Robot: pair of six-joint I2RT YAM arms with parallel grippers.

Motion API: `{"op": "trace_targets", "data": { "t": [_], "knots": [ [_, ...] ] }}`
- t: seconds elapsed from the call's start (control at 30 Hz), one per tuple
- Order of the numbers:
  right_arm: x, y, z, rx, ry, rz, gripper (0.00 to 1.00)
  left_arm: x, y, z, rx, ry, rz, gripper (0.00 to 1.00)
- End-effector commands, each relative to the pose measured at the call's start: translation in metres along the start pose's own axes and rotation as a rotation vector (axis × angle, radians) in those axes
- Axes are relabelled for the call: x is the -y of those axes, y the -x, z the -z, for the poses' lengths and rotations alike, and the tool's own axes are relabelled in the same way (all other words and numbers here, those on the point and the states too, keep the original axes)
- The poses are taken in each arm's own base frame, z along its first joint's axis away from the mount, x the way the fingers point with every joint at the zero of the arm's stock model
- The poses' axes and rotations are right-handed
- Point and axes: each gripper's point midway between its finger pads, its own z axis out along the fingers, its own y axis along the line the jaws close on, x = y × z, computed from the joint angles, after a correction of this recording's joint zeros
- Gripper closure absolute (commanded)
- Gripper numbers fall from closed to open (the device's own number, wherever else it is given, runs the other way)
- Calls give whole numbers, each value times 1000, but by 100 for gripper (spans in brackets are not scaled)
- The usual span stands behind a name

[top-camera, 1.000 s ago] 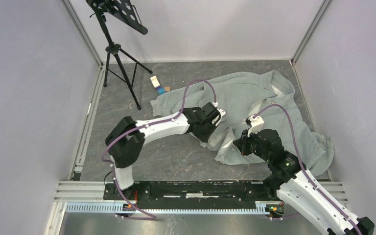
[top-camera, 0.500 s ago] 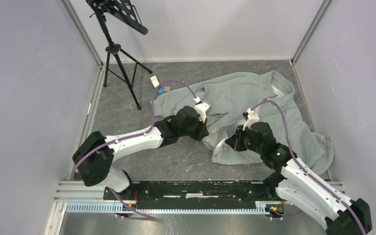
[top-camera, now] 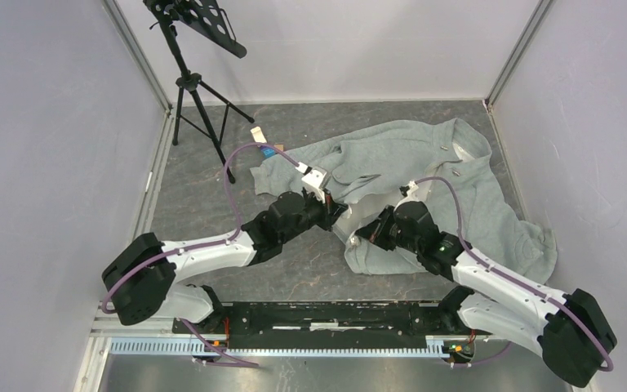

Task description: Zip up the jacket

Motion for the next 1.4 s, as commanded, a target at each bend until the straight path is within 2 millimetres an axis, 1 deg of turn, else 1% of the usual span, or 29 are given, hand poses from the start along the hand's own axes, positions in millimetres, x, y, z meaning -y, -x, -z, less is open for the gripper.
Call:
{"op": "trace_targets", "data": {
  "t": [0.0,0.1,0.17,0.2,0.3,0.37,0.5,0.63,0.67,0.77,0.9,1.03,1.23,1.37],
  "knots": [
    [-25,39,4,190,62,-136,100,16,53,8,230,-30,58,98],
    [-24,42,4,207,60,-165,100,16,56,10,262,-39,53,98],
    [-29,43,5,229,117,-194,100,17,56,10,266,-42,47,98],
    [-28,44,6,246,136,-213,100,17,55,9,265,-44,46,98],
    [-31,59,12,333,172,-235,100,13,53,10,266,-28,63,98],
    [-30,69,16,390,170,-250,100,11,52,10,274,-16,81,98],
    [-34,77,21,447,241,-292,100,11,52,6,281,-9,92,98],
    [-34,80,20,461,232,-308,100,12,55,5,309,-5,104,98],
    [-38,82,20,468,243,-307,100,13,58,5,322,-1,107,98],
    [-43,85,21,478,272,-304,100,15,59,1,326,7,115,98],
    [-49,85,22,478,301,-286,100,10,58,-3,327,44,142,98],
    [-48,86,26,494,323,-273,100,6,63,-3,346,73,167,98],
    [-47,80,28,490,364,-243,100,10,68,-4,366,57,189,98],
    [-53,79,32,496,420,-238,100,13,67,-7,360,44,193,98]
  ]
}}
